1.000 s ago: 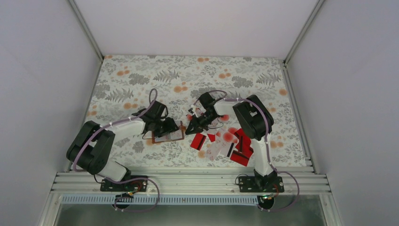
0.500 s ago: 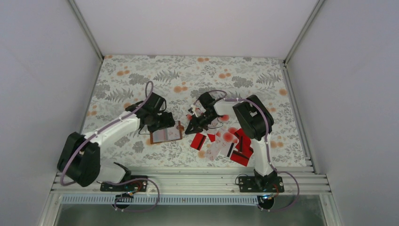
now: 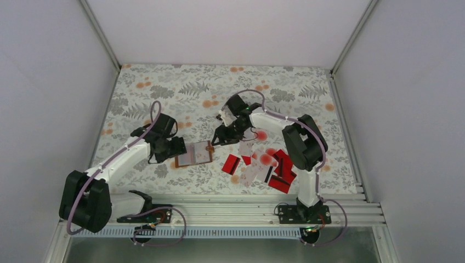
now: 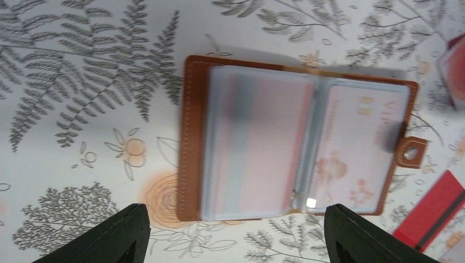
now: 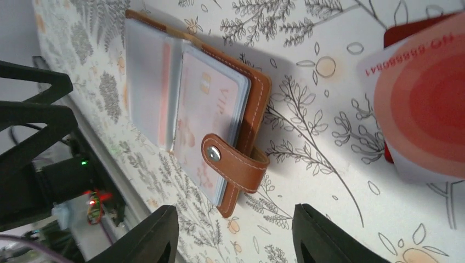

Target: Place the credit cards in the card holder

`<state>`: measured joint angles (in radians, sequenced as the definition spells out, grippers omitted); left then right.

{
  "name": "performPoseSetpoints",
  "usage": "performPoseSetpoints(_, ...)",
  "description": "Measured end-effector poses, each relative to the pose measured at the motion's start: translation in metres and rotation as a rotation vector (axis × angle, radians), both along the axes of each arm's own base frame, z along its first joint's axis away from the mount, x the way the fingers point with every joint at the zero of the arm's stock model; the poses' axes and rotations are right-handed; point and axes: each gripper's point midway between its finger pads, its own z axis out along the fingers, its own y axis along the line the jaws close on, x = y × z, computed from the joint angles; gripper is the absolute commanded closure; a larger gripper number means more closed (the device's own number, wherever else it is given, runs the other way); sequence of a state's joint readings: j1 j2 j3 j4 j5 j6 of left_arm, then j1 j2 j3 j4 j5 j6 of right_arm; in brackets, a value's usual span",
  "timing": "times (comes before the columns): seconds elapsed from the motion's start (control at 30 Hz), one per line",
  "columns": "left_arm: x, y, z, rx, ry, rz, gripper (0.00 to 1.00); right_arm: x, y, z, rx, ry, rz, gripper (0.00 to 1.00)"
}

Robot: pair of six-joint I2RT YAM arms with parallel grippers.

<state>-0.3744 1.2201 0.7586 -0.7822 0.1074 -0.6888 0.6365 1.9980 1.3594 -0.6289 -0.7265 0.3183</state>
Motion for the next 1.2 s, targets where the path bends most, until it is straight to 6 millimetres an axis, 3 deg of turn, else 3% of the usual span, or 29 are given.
performPoseSetpoints(0.07,-0.002,0.006,-0.006,0.007,0.016,0.021,0.22,0.003,0.003,0.003,-0.052,-0.030,-0.010,0.38)
performPoseSetpoints(0.33,-0.016,0.021,-0.028,0.028,0.087,0.088,0.22,0.017,0.015,0.021,-0.270,-0.180,-0.063,0.34)
performPoseSetpoints(0.53,-0.019,0.035,-0.035,0.049,0.093,0.155,0.22,0.013,0.013,0.003,-0.438,-0.183,-0.083,0.34)
performPoseSetpoints(0.67,-0.014,0.040,-0.031,0.055,0.060,0.177,0.22,0.008,0.014,-0.009,-0.517,-0.162,-0.087,0.34)
performPoseSetpoints(0.97,-0.001,0.042,-0.012,0.034,-0.053,0.191,0.23,0.003,0.034,-0.007,-0.543,-0.157,-0.099,0.39)
performPoseSetpoints(1.2,0.008,0.040,0.002,0.006,-0.131,0.189,0.23,-0.007,0.040,-0.020,-0.606,-0.138,-0.092,0.45)
